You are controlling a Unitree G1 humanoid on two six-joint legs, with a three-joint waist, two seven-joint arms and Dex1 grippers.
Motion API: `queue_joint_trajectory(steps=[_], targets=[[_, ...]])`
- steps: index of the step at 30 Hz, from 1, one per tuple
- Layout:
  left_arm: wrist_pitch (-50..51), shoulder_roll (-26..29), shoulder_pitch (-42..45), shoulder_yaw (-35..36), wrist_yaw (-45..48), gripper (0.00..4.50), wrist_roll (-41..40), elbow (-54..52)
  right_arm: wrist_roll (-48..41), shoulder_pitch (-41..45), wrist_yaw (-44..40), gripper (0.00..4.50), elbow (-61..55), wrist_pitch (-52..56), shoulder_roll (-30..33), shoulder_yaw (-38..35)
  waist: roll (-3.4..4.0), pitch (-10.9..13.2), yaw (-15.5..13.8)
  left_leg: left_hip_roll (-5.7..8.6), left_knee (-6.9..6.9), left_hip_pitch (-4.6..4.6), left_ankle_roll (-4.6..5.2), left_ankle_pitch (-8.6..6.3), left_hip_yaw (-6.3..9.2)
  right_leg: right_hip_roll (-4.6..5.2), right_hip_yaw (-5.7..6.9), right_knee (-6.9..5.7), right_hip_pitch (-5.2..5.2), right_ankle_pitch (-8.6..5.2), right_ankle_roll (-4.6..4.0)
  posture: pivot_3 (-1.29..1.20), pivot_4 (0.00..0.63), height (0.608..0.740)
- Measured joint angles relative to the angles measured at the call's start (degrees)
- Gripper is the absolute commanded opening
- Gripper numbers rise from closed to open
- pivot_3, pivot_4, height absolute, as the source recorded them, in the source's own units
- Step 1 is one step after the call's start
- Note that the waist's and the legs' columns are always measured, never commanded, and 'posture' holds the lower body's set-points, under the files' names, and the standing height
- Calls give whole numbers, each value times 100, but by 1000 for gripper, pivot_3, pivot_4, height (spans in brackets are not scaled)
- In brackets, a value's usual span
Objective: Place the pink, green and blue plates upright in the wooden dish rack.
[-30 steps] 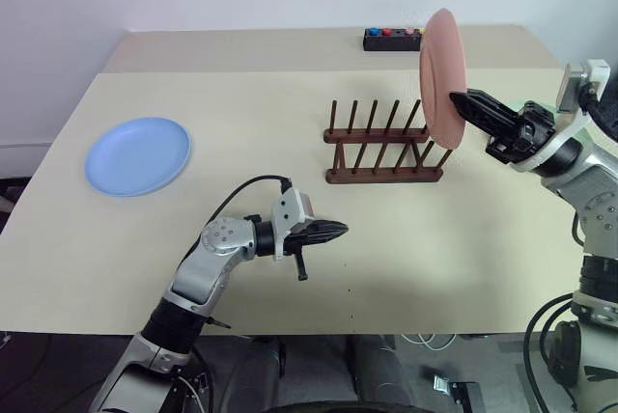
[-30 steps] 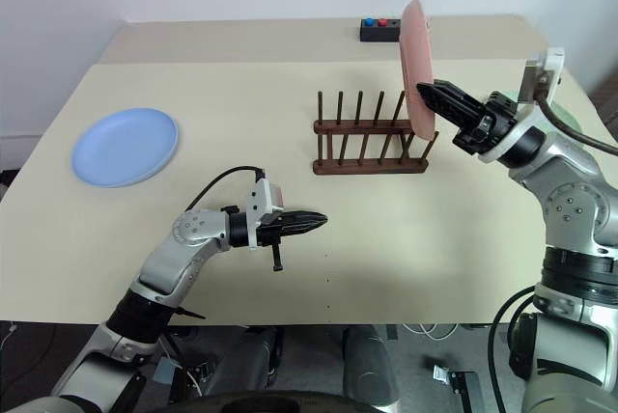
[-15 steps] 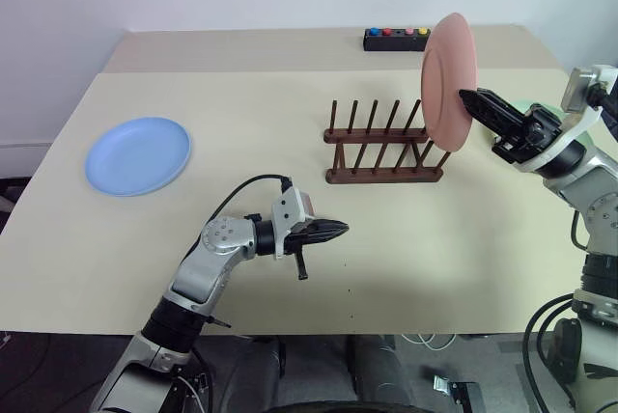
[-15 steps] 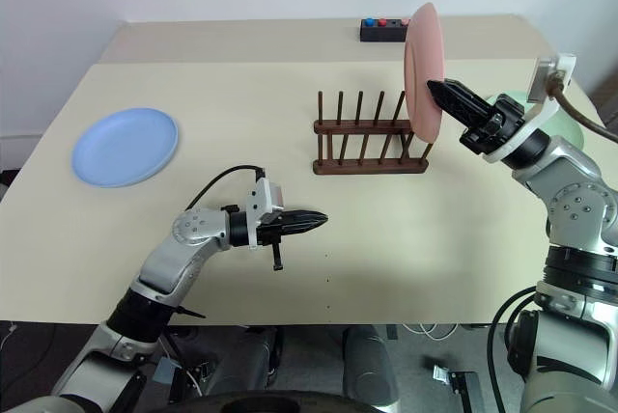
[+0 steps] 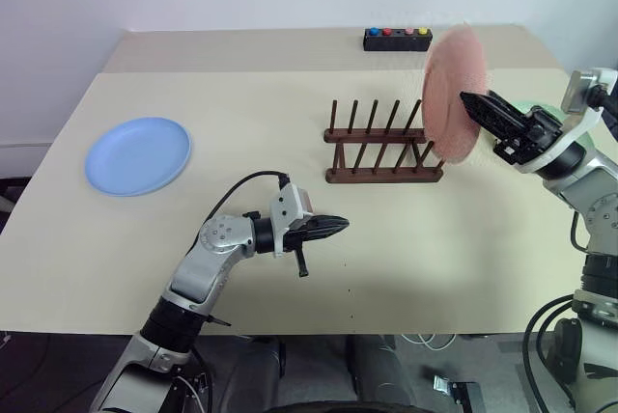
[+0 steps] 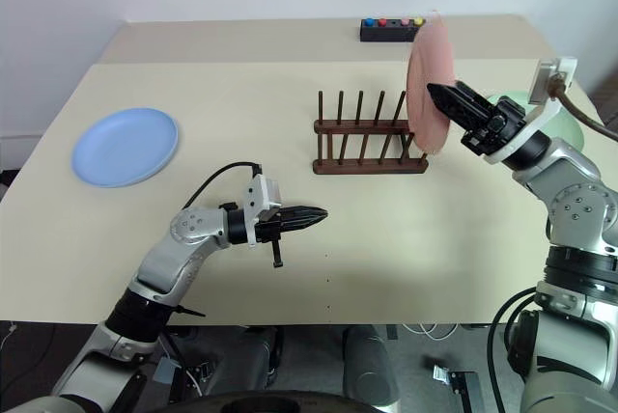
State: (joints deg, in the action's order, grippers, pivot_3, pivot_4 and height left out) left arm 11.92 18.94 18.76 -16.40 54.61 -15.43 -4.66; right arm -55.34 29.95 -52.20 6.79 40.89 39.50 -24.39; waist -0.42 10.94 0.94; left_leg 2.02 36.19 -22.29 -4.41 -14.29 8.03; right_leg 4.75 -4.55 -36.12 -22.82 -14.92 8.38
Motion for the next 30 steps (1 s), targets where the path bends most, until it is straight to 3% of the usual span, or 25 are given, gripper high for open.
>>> queue_joint_trajectory(steps=[2, 13, 19, 25, 30], targets=[[-4, 0, 0, 0, 0, 2, -1, 0, 10, 0, 18, 4349, 11, -13, 0, -48, 0, 0, 0, 0, 0, 0, 0, 0, 0, 0, 0, 0, 0, 0, 0, 0, 150, 740], [-23, -20, 0, 1, 8, 2, -6, 1, 416, 149, 229, 4349, 210, -492, 14, -132, 1, 0, 5, 0, 0, 0, 0, 0, -1, 0, 0, 0, -1, 0, 0, 0, 150, 740], [-41, -34, -1, 10, 0, 2, -6, 1, 954, 212, 557, 4349, 385, -1139, 413, -437, 1, 1, -22, 2, 0, -6, 0, 0, -1, 2, 0, 3, -3, 0, 0, 0, 150, 740], [-119, -22, -38, 36, 1, 2, -9, 4, 1759, -554, 678, 4349, 552, -1866, 1000, -803, 2, 0, 0, 1, -1, -4, 0, 0, -3, 1, -1, 2, -4, 0, 0, 0, 150, 740], [-129, -45, -26, 35, 22, 2, -9, 16, 2978, -1115, 777, 4349, 902, -2674, 1245, -294, 8, -4, 41, 0, 0, 3, 0, 0, -11, 0, -5, 0, -3, 0, 0, 0, 150, 740]])
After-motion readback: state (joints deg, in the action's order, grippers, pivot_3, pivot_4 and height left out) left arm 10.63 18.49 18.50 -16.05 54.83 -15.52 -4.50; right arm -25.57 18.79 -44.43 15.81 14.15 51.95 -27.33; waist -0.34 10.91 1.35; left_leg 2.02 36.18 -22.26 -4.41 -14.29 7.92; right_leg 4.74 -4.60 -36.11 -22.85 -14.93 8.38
